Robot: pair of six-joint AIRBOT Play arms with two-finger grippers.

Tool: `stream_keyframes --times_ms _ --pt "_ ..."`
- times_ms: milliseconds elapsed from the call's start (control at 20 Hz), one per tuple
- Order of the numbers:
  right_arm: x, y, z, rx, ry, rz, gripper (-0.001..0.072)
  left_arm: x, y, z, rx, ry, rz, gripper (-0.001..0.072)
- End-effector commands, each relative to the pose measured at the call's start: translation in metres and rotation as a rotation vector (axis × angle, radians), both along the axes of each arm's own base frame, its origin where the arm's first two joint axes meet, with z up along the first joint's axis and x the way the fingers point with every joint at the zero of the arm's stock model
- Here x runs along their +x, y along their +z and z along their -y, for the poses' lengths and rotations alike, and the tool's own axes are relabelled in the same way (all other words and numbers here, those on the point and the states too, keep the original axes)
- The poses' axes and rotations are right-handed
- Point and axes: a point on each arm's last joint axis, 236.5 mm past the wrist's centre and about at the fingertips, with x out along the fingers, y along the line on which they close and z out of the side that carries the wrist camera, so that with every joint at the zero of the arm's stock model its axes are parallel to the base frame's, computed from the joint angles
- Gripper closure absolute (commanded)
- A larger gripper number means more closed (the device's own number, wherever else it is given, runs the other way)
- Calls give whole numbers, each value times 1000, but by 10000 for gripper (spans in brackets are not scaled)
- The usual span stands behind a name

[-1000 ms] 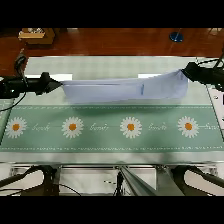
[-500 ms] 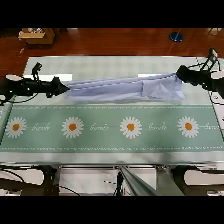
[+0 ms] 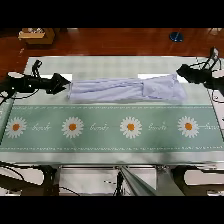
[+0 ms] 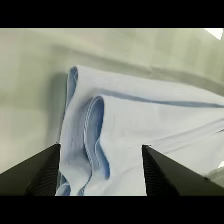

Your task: Fold the shirts.

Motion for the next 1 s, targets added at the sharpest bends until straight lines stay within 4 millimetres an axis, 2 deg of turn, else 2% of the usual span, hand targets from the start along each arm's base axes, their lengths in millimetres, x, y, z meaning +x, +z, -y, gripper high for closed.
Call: stream_keyframes --times_ms 0,100,150,250,350,500,800,950 --pt "-10 48 35 -141 13 38 255 11 35 -11 -5 -21 61 90" --pt "-29 46 64 -126 -39 -45 172 4 49 -10 -20 -58 66 90" --pt "-40 37 75 -89 -66 -94 133 -3 53 -8 -22 -85 58 91" --pt "-64 5 84 22 -78 -216 133 -17 58 1 -46 -138 33 92" --pt "-80 -25 73 215 -64 -310 130 -29 60 10 -73 -186 6 93" --pt "-77 -51 45 410 2 -338 129 -37 61 16 -91 -220 -13 93" --pt "-60 -106 4 414 43 -416 130 -45 62 23 -102 -262 -20 94" --pt "-43 -121 -25 420 61 -404 131 -45 62 30 -96 -287 -10 94"
